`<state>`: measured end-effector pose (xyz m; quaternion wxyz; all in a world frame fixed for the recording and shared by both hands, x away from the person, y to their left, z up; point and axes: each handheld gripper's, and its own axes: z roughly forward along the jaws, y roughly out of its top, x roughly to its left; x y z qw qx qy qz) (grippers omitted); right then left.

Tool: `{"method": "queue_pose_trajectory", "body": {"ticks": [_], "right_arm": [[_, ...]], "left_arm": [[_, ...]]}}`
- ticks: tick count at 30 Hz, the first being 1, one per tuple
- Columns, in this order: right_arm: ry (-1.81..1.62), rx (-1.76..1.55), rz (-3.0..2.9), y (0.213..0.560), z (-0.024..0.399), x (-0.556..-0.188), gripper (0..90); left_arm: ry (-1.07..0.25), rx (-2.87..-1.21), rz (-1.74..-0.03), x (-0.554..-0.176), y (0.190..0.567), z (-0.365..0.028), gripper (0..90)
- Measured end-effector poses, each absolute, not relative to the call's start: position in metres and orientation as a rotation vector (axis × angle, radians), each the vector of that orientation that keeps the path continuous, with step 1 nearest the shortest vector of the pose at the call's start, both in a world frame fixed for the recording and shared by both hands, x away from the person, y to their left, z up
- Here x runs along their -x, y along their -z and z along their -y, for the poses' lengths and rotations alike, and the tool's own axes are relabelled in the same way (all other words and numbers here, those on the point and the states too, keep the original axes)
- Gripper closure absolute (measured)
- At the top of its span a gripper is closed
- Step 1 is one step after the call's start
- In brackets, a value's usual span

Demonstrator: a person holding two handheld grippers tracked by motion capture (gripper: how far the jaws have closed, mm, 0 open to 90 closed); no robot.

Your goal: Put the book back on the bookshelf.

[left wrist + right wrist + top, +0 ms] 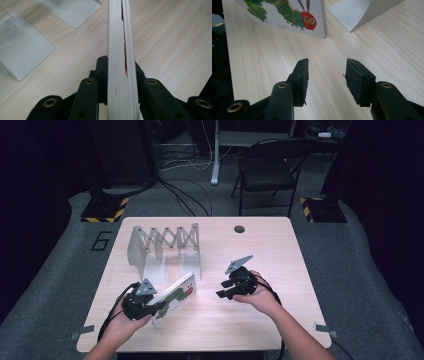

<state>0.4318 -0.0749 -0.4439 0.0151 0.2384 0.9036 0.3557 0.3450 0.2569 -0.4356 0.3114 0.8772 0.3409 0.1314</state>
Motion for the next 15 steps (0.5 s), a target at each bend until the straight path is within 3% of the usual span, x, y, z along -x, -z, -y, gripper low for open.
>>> {"method": "queue_pose_trajectory", "body": {"ticks": [15], "right_arm": [[-1.107, -0.742, -2.811, 0.4438, 0.0751, -0.4314, 53.3]], "left_arm": [[-0.388, -2.271, -0.902, -0.3407, 0.4273, -0.2599, 75.7]]}}
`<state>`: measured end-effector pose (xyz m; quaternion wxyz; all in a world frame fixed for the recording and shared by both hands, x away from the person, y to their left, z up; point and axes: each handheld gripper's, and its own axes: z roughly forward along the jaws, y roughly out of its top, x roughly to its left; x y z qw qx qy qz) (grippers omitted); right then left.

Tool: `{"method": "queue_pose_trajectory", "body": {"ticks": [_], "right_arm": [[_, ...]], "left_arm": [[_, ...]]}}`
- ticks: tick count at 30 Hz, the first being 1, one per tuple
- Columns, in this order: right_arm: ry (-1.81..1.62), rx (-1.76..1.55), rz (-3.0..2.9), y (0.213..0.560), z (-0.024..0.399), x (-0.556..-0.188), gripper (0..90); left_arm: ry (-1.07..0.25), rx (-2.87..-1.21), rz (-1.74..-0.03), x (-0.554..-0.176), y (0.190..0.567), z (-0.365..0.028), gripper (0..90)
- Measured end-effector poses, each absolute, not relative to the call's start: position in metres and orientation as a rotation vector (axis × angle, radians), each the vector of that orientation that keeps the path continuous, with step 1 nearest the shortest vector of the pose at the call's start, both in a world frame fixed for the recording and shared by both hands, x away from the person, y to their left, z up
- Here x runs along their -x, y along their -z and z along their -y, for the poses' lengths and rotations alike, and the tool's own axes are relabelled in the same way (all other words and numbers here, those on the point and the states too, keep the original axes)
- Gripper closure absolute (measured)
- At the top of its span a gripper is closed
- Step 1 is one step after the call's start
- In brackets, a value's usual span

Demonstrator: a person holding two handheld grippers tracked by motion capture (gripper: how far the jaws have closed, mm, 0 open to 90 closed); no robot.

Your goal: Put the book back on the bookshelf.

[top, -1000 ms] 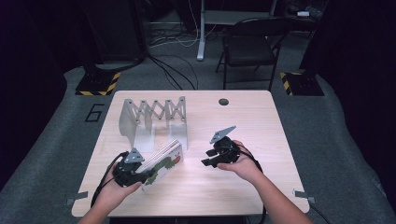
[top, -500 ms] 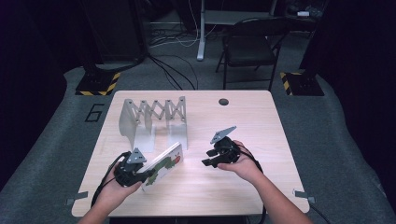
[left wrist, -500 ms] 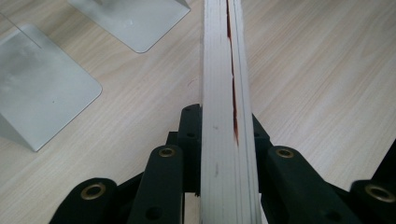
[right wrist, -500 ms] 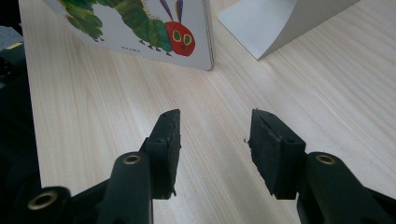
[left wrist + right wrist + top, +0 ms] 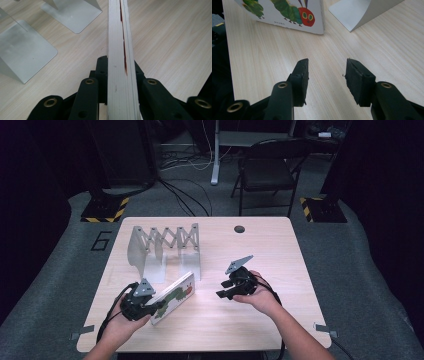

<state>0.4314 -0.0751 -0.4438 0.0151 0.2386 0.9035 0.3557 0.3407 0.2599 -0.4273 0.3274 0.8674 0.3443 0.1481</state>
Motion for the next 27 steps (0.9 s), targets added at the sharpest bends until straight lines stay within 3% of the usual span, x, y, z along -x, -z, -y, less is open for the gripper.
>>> {"method": "queue_pose_trajectory", "body": {"ticks": [27], "right_arm": [[-1.12, -0.732, -2.796, 0.444, 0.074, -0.431, 53.3]], "left_arm": [[-0.44, -2.225, -0.977, -0.334, 0.406, -0.293, 75.6]]}}
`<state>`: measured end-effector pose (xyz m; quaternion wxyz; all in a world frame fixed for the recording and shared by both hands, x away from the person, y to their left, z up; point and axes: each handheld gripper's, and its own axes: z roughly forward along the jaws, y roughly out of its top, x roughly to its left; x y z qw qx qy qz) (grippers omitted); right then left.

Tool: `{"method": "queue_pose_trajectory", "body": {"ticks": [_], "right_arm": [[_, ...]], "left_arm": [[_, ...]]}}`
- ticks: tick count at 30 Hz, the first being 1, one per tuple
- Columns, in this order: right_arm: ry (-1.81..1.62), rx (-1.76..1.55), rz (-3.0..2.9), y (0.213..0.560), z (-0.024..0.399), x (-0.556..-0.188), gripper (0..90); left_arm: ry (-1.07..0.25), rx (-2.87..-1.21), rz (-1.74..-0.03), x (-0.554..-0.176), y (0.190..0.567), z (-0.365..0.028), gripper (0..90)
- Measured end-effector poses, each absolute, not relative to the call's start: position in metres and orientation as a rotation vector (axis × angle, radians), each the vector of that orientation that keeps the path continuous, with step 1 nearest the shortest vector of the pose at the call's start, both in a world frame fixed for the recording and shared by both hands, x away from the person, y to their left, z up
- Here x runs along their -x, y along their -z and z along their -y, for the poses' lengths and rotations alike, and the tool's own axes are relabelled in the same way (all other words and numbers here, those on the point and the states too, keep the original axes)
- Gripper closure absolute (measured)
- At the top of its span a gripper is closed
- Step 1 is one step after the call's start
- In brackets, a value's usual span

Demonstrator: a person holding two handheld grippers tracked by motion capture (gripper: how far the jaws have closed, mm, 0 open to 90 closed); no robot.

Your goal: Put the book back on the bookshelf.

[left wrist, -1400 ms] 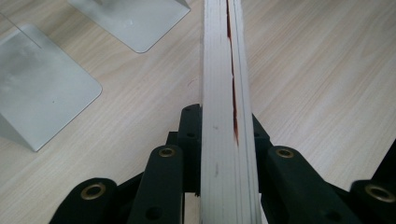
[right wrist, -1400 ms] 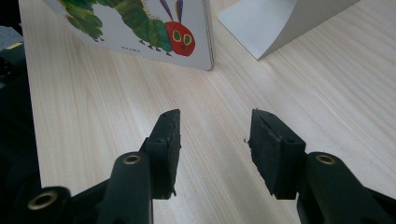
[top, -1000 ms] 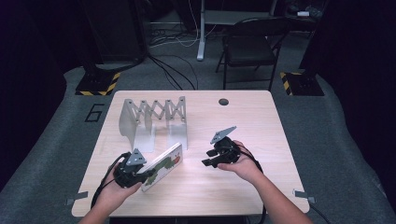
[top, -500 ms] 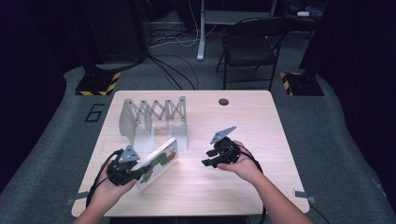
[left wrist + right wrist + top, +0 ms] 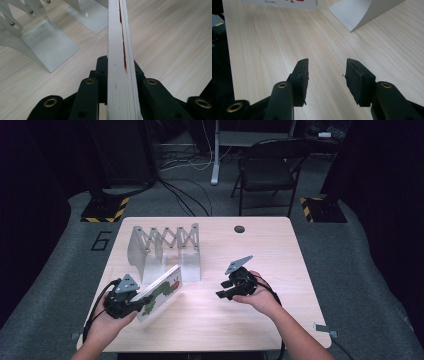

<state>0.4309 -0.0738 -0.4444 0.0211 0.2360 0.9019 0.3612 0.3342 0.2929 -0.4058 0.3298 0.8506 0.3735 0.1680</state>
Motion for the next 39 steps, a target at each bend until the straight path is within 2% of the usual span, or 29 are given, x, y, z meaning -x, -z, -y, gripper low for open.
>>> {"method": "queue_pose_trajectory", "body": {"ticks": [39], "right_arm": [[-1.109, -0.717, -2.806, 0.451, 0.069, -0.425, 53.3]], "left_arm": [[-0.51, -2.117, -1.139, -0.334, 0.4, -0.334, 75.7]]}}
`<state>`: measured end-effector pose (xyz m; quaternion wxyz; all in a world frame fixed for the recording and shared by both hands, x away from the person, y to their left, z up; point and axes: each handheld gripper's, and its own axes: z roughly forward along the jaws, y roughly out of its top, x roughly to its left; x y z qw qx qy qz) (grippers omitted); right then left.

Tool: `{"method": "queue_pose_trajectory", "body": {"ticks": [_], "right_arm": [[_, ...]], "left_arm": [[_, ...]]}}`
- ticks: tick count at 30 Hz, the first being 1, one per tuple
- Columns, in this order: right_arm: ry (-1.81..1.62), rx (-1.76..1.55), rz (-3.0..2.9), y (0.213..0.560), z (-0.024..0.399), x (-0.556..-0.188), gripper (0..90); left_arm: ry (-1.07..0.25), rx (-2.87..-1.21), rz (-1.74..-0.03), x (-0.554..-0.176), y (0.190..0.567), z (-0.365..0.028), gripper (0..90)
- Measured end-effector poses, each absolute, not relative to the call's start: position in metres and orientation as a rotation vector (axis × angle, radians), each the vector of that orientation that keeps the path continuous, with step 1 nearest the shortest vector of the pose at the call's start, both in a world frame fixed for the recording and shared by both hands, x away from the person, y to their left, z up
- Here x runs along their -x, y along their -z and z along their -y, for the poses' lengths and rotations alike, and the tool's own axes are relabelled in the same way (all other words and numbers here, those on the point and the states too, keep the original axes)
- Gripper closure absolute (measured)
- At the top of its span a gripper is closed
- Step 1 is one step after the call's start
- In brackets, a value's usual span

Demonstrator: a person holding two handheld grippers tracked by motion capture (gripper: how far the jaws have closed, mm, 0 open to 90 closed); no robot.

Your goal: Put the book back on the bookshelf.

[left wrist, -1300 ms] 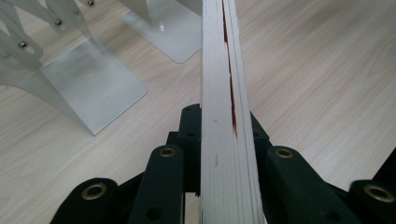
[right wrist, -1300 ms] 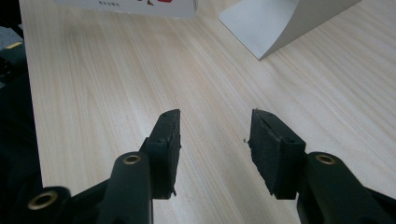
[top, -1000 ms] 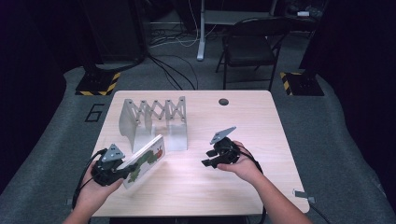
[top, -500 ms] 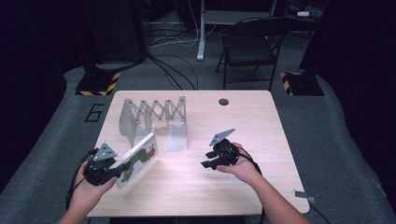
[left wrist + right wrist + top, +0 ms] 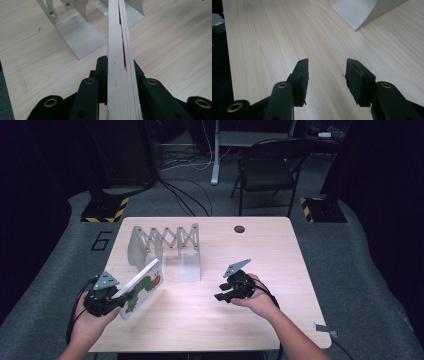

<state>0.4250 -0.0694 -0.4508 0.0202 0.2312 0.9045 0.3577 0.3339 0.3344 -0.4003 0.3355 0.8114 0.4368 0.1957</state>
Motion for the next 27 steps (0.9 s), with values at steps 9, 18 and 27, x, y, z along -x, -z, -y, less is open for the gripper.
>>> {"method": "queue_pose_trajectory", "body": {"ticks": [9, 18, 27], "right_arm": [[-1.124, -0.716, -2.795, 0.45, 0.069, -0.424, 53.3], [-1.116, -0.712, -2.803, 0.451, 0.072, -0.424, 53.3], [-1.129, -0.713, -2.794, 0.45, 0.073, -0.424, 53.3]], "left_arm": [[-0.531, -2.078, -1.194, -0.338, 0.399, -0.335, 75.6], [-0.535, -2.067, -1.239, -0.342, 0.401, -0.341, 75.6], [-0.56, -2.017, -1.293, -0.35, 0.405, -0.343, 75.6]]}}
